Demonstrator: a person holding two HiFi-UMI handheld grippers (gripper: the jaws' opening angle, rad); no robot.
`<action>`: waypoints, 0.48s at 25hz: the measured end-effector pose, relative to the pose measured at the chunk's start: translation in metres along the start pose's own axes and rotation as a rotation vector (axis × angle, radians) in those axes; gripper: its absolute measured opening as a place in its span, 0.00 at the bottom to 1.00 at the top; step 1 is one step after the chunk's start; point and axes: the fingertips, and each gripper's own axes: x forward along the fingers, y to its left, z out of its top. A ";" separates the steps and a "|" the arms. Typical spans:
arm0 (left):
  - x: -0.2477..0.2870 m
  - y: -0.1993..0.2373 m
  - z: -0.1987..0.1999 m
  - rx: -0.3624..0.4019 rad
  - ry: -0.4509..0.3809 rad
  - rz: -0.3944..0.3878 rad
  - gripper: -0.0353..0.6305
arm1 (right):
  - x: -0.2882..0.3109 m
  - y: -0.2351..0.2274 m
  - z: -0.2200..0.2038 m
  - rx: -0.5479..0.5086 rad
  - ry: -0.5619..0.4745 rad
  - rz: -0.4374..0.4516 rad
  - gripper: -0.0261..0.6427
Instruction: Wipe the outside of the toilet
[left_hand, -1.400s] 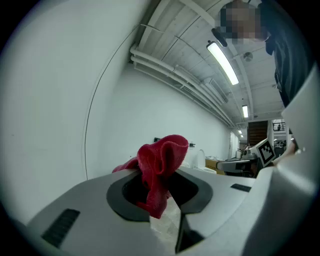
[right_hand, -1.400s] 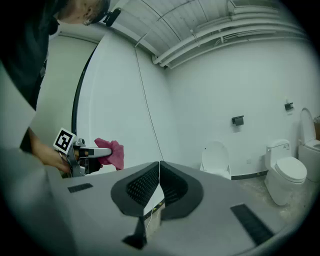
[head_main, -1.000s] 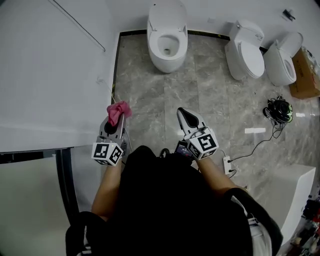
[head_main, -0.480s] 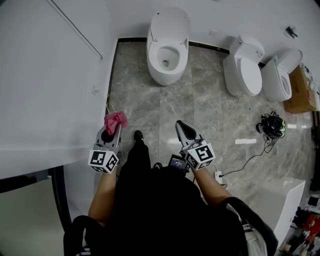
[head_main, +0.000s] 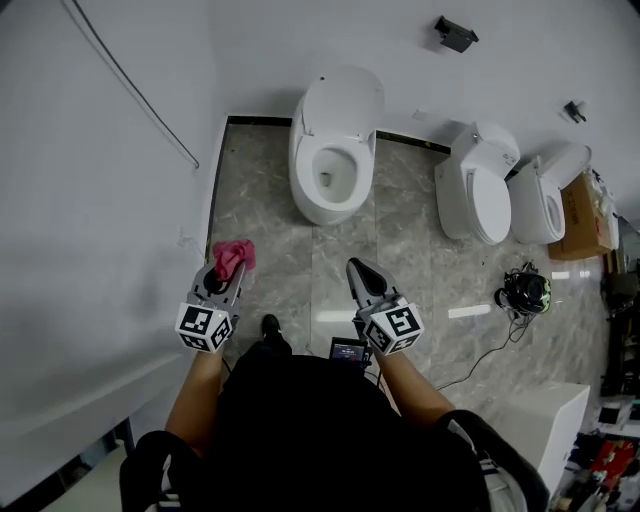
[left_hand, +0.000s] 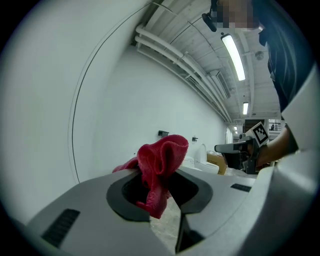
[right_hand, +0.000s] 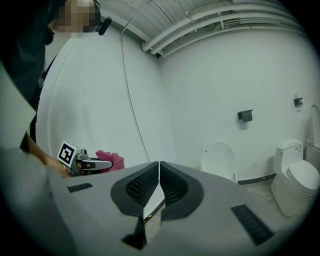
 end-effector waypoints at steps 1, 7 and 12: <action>0.009 0.010 0.005 -0.001 -0.003 -0.009 0.21 | 0.012 -0.003 0.004 0.002 0.004 -0.011 0.09; 0.064 0.073 0.018 -0.040 -0.011 -0.063 0.21 | 0.071 -0.014 0.028 0.012 -0.013 -0.071 0.09; 0.101 0.094 0.027 -0.069 -0.036 -0.076 0.21 | 0.091 -0.031 0.036 0.007 -0.004 -0.086 0.09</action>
